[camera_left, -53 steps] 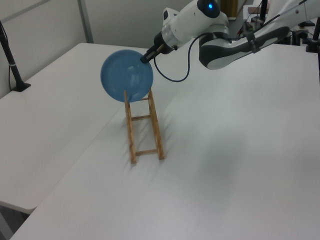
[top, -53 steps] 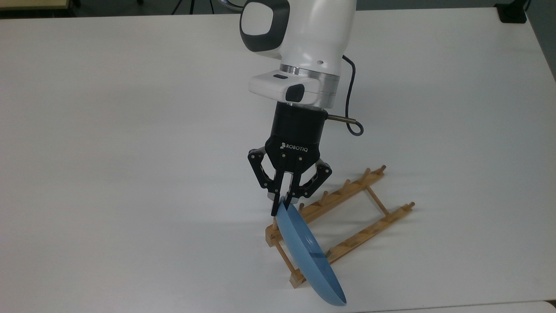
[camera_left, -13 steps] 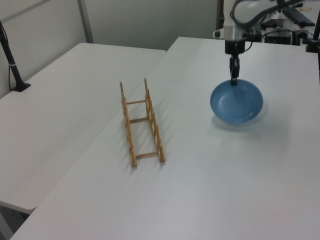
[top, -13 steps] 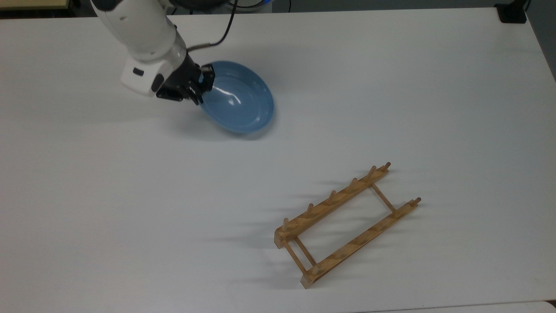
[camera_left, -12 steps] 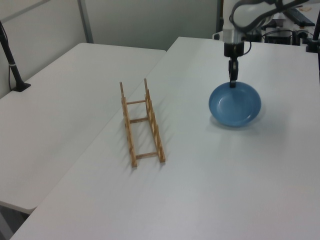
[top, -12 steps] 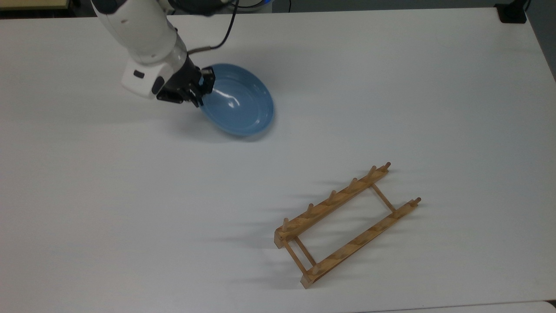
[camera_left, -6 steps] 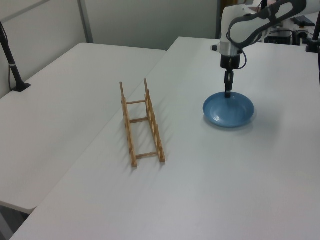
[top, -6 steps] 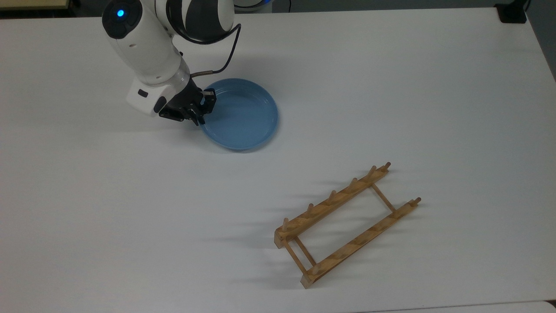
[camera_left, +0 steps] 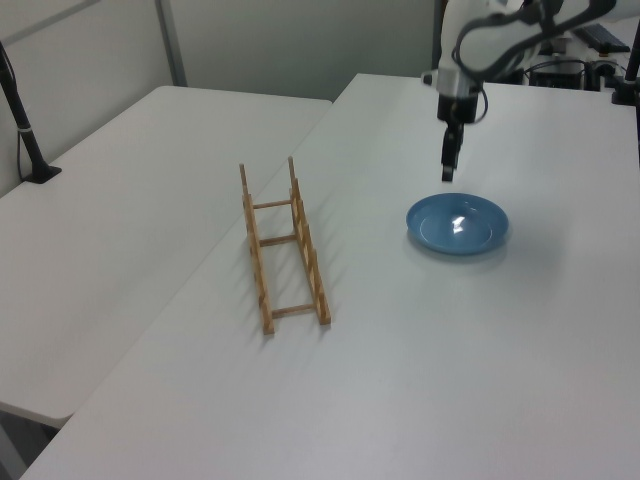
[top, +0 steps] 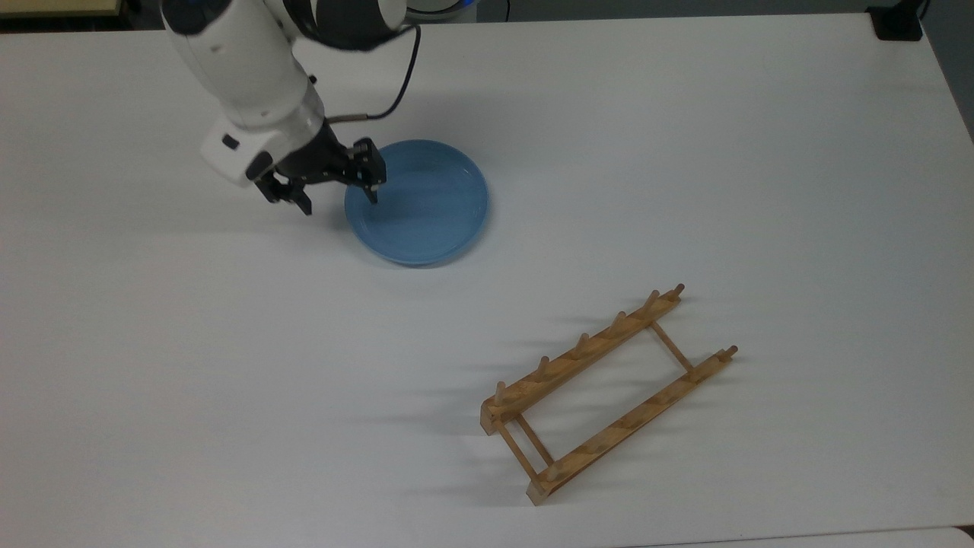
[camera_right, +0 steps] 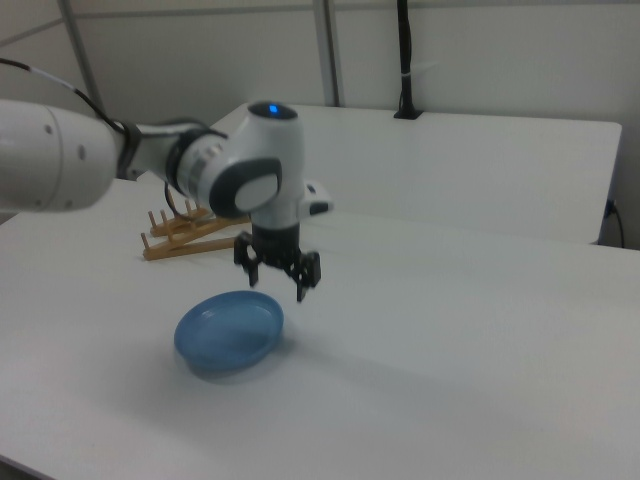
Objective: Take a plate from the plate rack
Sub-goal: 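Open the gripper, release the plate, and raise the gripper away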
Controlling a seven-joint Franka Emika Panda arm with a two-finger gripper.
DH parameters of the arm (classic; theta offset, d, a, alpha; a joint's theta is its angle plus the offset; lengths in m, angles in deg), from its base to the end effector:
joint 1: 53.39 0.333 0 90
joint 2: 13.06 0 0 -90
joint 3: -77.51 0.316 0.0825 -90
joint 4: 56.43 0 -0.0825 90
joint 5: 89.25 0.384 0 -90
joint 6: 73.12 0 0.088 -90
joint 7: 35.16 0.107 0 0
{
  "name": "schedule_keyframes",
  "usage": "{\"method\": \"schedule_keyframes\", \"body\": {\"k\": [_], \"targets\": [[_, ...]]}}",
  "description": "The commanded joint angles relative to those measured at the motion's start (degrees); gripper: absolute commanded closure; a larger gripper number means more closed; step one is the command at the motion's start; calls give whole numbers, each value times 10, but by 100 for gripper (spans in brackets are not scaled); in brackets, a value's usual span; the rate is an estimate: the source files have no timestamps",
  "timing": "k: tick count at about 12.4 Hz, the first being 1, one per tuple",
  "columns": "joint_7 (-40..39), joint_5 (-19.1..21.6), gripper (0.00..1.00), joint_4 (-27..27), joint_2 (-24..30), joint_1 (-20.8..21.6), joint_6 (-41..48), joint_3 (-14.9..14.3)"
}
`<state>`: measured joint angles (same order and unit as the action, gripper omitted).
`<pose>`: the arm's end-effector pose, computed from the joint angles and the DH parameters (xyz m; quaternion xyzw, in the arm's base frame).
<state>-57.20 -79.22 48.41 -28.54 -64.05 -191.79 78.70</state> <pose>0.6151 -0.0942 0.3842 -0.9946 -0.0659 -0.0075 0.0798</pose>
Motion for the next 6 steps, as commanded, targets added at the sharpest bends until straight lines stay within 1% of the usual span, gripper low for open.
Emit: {"method": "schedule_keyframes", "body": {"k": [1, 3, 6], "targets": [[45, 4, 0, -53, 54, 5, 93, -2], [93, 5, 0, -99, 62, 4, 141, -3], [185, 4, 0, -168, 81, 4, 245, -3]]}}
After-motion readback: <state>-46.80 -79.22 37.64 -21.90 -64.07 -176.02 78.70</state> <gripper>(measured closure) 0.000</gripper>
